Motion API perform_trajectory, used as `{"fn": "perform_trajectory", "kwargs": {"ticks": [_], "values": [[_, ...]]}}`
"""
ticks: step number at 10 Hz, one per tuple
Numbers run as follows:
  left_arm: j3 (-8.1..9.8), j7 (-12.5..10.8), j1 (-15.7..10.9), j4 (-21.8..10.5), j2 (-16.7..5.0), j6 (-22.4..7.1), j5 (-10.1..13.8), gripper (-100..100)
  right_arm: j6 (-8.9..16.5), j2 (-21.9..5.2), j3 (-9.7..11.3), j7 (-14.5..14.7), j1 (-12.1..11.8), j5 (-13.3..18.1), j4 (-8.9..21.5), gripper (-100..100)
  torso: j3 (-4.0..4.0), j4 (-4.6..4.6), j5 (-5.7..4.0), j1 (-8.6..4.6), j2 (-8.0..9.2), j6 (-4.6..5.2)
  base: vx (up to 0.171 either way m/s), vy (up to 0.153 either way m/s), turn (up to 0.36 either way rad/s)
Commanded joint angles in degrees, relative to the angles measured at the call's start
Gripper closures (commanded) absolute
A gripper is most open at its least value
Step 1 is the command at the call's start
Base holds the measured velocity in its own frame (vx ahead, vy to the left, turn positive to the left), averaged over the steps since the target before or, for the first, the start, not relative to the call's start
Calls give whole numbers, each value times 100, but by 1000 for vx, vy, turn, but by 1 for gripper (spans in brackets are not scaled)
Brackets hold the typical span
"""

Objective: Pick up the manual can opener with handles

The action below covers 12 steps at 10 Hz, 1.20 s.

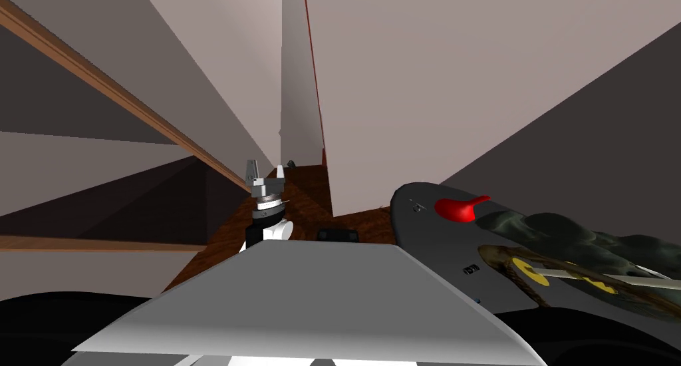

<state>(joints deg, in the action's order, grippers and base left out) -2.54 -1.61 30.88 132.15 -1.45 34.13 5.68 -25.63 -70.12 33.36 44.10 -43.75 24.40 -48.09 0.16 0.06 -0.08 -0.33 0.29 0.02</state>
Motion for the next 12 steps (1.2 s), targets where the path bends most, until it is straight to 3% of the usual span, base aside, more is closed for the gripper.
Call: {"fn": "perform_trajectory", "kwargs": {"ticks": [1,4,5,6,10,11,12], "values": [[0,0,0,0,0,0,0,0,0,0,0,0,0,0,0,100,0,0,0,0,0,0,-6,1,-1],[0,0,0,0,0,0,0,0,-3,-7,2,8,-3,5,1,100,-3,1,-12,-16,-8,4,0,0,0],[0,0,0,0,0,0,0,0,-1,-8,3,10,-3,7,1,0,-3,2,-13,-17,-7,4,0,0,0],[0,0,0,0,0,0,0,0,-4,-98,-82,125,-90,1,-133,100,-2,2,-13,-18,-7,5,80,-17,-260],[1,0,3,1,-1,1,0,0,-135,-337,-321,587,-242,51,-338,100,-33,-8,-14,-22,-63,10,150,-15,-297],[1,0,3,1,-1,1,0,0,-124,-290,-261,486,-184,54,-264,100,-36,-10,-14,-22,-67,13,70,2,-73],[0,0,1,0,0,0,0,0,-132,-297,-265,514,-195,56,-271,0,-22,-3,-16,-22,-42,2,12,2,14]]}}
